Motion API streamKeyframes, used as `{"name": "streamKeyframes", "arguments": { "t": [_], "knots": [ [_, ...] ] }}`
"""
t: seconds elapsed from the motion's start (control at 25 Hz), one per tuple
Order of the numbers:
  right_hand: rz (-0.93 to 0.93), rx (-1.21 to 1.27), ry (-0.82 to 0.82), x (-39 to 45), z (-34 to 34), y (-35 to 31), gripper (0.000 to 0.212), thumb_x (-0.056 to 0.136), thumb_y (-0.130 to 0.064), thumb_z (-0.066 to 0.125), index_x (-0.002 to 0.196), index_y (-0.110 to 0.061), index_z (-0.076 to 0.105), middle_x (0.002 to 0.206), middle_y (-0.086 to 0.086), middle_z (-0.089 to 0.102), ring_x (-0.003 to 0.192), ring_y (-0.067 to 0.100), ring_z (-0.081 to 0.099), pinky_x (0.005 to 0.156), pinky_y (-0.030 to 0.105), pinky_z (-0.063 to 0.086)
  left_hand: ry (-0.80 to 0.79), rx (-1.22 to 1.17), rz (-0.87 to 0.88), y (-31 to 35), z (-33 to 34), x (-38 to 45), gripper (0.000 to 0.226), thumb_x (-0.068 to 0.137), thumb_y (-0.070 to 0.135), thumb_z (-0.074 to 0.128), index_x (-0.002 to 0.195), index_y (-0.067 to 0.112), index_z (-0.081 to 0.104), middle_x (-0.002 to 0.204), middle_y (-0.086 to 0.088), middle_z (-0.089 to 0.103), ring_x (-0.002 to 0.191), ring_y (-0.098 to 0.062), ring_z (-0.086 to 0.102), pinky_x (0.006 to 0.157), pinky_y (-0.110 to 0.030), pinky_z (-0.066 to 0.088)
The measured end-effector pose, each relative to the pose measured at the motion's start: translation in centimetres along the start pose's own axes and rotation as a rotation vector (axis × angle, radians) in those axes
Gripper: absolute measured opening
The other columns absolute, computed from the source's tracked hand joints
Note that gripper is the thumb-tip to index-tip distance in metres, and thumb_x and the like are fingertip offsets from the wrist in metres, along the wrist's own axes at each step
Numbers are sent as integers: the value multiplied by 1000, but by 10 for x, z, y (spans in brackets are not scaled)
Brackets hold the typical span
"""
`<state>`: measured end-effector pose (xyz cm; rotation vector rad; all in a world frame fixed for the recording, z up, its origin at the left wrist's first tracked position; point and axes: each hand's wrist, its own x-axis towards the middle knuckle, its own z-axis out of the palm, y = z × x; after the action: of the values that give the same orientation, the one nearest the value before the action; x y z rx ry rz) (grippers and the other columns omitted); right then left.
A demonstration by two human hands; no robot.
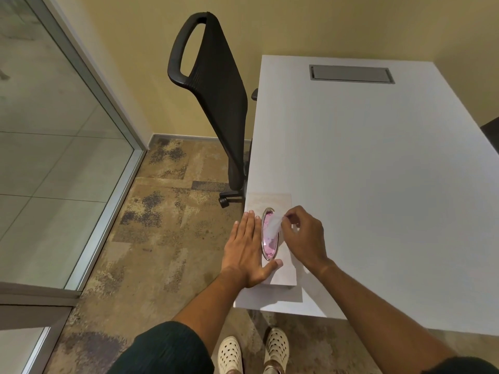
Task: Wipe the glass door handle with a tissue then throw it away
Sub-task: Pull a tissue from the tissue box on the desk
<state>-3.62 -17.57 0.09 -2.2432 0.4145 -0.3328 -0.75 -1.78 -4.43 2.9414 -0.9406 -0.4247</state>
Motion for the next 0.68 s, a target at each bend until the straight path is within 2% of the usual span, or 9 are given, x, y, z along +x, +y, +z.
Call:
{"name": "streamKeyframes", "arguments": {
  "t": [0.16, 0.24, 0.36, 0.48, 0.56, 0.68],
  "knots": [
    [20, 85, 3, 7, -10, -2, 9, 90, -18, 66, 96, -11, 62, 87, -2, 65, 78, 14, 64, 76, 22, 54, -2, 1, -3, 0, 0, 0, 107, 82, 87, 11, 146, 11, -31, 160, -16, -28, 150, -30, -27, 125, -47, -8],
    [34, 98, 2, 9, -13, -3, 10, 91, -20, 66, 98, -14, 61, 88, -6, 62, 76, 9, 61, 72, 14, 52, -5, -1, -1, 1, -2, -2, 108, 83, 87, 13, 146, 11, -29, 161, -16, -27, 150, -30, -26, 125, -46, -9],
    [57, 135, 34, 13, -17, -7, 9, 92, -20, 65, 98, -15, 62, 85, -7, 63, 73, 3, 60, 61, 2, 44, 36, -61, -24, 3, -12, -5, 109, 84, 84, 17, 155, 7, -13, 165, -17, -15, 153, -30, -18, 126, -46, -7],
    [92, 210, 61, 20, -20, -14, 6, 94, -19, 62, 97, -13, 63, 80, -9, 62, 72, 3, 60, 59, 1, 45, 124, -146, -53, 3, -31, -3, 102, 84, 75, 19, 158, 8, -2, 167, -16, -4, 155, -28, -9, 125, -42, -7],
    [128, 254, 66, 24, -23, -20, 7, 95, -18, 60, 97, -12, 63, 82, -5, 64, 73, 5, 61, 58, 3, 45, 203, -203, -57, 3, -45, 0, 96, 87, 68, 27, 159, 9, 3, 167, -15, 4, 156, -26, -2, 126, -40, -3],
    [183, 311, 28, 30, -26, -29, 11, 96, -19, 58, 103, -11, 63, 95, 2, 65, 83, 11, 62, 65, 9, 49, 344, -336, -39, 3, -65, 4, 84, 90, 59, 48, 156, 13, 23, 162, -11, 28, 151, -26, 23, 126, -40, 14]
  ]
}}
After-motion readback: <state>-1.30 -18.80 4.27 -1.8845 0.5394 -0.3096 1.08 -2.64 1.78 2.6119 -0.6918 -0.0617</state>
